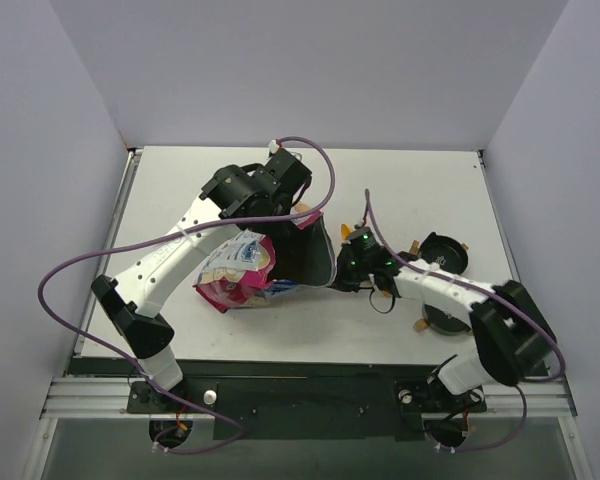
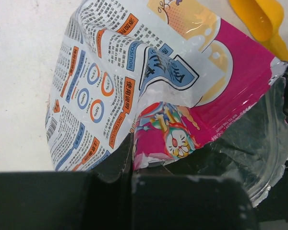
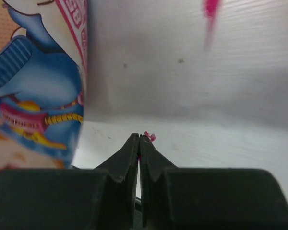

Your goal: Serve the pet food

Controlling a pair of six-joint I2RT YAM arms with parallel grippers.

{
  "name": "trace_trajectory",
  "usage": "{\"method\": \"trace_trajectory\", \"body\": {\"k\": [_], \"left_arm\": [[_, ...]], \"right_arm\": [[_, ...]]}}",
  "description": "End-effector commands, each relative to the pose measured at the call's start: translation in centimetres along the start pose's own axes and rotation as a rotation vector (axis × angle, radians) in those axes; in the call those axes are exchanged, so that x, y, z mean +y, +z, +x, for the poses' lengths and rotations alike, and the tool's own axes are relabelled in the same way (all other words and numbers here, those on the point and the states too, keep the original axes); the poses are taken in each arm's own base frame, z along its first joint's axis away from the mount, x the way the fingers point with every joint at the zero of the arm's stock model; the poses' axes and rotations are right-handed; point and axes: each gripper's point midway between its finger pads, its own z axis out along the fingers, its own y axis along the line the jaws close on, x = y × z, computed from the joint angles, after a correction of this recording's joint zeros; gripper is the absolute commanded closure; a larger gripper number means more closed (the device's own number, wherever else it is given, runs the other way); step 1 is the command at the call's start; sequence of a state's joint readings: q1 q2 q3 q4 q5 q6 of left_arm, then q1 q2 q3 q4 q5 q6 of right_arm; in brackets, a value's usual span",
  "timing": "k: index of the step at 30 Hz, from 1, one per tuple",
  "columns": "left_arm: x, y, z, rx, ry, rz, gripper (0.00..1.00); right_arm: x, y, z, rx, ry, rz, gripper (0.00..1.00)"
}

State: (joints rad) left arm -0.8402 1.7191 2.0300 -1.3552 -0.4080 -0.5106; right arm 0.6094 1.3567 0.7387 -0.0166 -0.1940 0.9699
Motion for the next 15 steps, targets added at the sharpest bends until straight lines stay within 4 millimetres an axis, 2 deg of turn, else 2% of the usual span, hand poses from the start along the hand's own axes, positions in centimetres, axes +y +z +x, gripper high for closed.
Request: {"method": "trace_trajectory", "body": {"k": [1,2,3,4,5,6,7,8,9,12,13,15], "left_arm": [[-4.1,-3.5,-3.7,-0.133,-0.099,0.269,1.0],[-4.4,-3.2,-3.4,-0.119,-0.097,0.281,1.0],[-4.7,-3.3,-3.7,-0.131,-0.102,0.297,1.0],[-4.7,-2.9,-3.5,-0.124,-0.095,0.293,1.0],[-4.6,-2.6,-3.3,-0.119,-0.087,0.288,1.0],[-4.1,-2.3,-3.4,-0.125,-0.077,0.26,1.0],[-3.7,-1.9,-3.1,-0.113,-0.066,0.238,1.0],[-2.8,-1.5,-3.0,-0.104,-0.054,0.202,1.0],[-2.5,-1.2,-3.0,-0.1,-0.047,0.185,1.0],[-1.4,-0.5,-3.2,-0.108,-0.042,0.145,1.0],[-1.2,-0.2,-2.9,-0.101,-0.044,0.142,1.0],[-1.1,0.1,-3.1,-0.108,-0.067,0.153,1.0]], "right_arm": [[11.2,2.9,0.2,0.05,0.057,-0.359,1.0],[11.8,4.9,0.6,0.083,0.069,-0.354,1.0],[14.7,5.1,0.4,0.085,0.068,-0.412,1.0],[15.0,6.9,0.5,0.098,0.068,-0.389,1.0],[17.0,7.3,-0.2,0.09,0.052,-0.411,1.0],[17.2,9.1,0.0,0.1,0.049,-0.396,1.0],[18.6,10.0,-1.2,0.085,0.057,-0.415,1.0],[18.6,10.8,-2.0,0.078,0.073,-0.41,1.0],[19.6,11.4,-2.9,0.069,0.092,-0.434,1.0],[19.8,12.0,-3.7,0.086,0.104,-0.449,1.0],[19.7,11.8,-3.4,0.108,0.102,-0.453,1.0],[17.7,11.3,-3.2,0.115,0.084,-0.394,1.0]]}}
